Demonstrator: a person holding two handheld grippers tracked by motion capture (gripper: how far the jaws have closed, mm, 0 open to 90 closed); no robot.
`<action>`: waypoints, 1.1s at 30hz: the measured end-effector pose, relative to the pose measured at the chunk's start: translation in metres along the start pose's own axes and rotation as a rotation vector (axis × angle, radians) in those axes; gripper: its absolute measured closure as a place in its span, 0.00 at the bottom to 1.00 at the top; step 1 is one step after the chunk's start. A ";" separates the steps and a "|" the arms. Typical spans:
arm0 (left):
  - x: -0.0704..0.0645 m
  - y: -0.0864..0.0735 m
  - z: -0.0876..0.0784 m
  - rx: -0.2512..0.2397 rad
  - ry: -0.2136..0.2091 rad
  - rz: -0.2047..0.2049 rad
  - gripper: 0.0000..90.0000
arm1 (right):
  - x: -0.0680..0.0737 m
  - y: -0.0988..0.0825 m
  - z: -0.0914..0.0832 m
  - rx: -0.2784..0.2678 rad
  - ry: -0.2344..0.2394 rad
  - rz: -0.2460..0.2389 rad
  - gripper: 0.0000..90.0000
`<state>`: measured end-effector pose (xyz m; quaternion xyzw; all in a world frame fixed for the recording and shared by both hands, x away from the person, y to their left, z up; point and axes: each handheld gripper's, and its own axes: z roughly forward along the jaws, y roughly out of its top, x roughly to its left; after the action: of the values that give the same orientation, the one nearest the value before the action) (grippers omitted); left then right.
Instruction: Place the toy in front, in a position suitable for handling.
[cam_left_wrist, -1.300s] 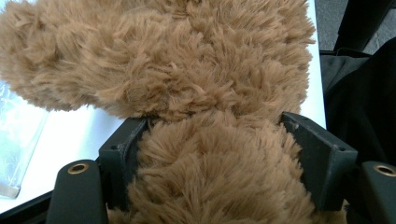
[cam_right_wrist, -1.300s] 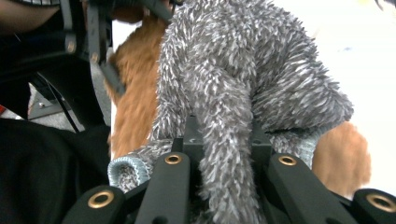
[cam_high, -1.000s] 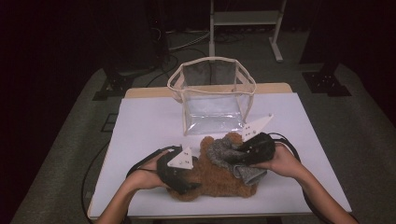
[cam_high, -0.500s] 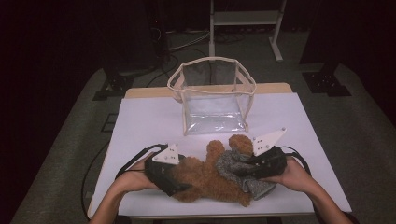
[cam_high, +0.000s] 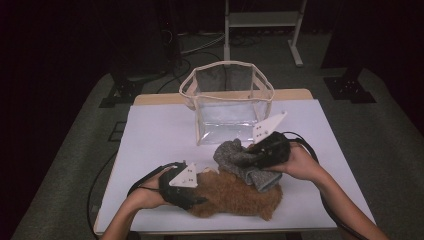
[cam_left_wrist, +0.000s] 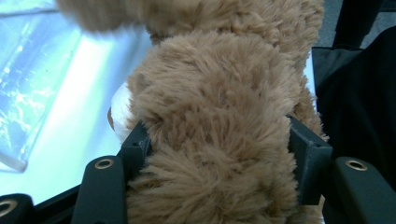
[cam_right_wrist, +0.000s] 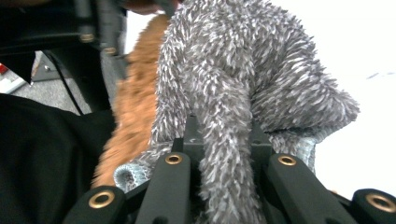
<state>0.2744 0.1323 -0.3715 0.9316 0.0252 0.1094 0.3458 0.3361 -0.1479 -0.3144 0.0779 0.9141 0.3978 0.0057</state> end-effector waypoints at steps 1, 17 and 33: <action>0.000 0.001 0.000 -0.001 0.004 0.004 0.43 | -0.005 0.000 0.006 0.024 0.002 0.005 0.84; 0.007 0.013 0.005 -0.022 0.051 0.040 0.44 | -0.006 -0.072 -0.037 0.003 -0.032 0.158 0.84; 0.008 0.000 0.002 -0.060 0.042 0.016 0.43 | -0.020 -0.049 -0.012 -0.002 0.000 0.137 0.84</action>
<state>0.2823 0.1322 -0.3718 0.9185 0.0217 0.1326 0.3719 0.3480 -0.1921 -0.3431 0.1403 0.9062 0.3983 -0.0216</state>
